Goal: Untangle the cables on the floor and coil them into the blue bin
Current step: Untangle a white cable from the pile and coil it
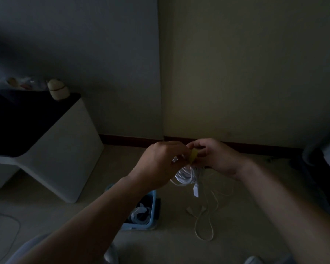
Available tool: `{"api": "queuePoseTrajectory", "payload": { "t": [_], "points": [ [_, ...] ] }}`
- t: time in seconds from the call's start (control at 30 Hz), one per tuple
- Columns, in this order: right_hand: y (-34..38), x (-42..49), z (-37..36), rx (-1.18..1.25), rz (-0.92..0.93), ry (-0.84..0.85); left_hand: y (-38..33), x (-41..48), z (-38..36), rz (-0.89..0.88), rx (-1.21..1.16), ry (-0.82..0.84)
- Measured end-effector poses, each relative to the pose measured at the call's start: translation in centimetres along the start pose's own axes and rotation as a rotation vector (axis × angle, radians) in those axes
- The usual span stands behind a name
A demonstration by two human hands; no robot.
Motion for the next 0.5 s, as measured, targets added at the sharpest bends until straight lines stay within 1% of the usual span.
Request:
{"api": "queuePoseTrajectory", "payload": {
  "t": [0.17,0.33,0.5],
  "points": [
    [-0.26,0.02,-0.06,0.017,-0.023,0.009,-0.19,0.03,0.02,-0.024,0.078,-0.013],
    [-0.95,0.38,-0.08,0.056,-0.045,-0.004,-0.35,0.03,-0.31,-0.04,0.085,-0.018],
    [-0.45,0.24,-0.28,0.186,-0.041,0.016,0.18,0.05,-0.52,-0.009,0.047,-0.072]
  ]
}}
Point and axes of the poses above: each hand's wrist, its own x-axis towards the middle knuckle, its own z-axis out of the back of the hand, y = z × x, the point moved 3 cm from there along x, towards the middle knuckle, and after that the axes turned 11 degrees about x, right-handed, at the moved point
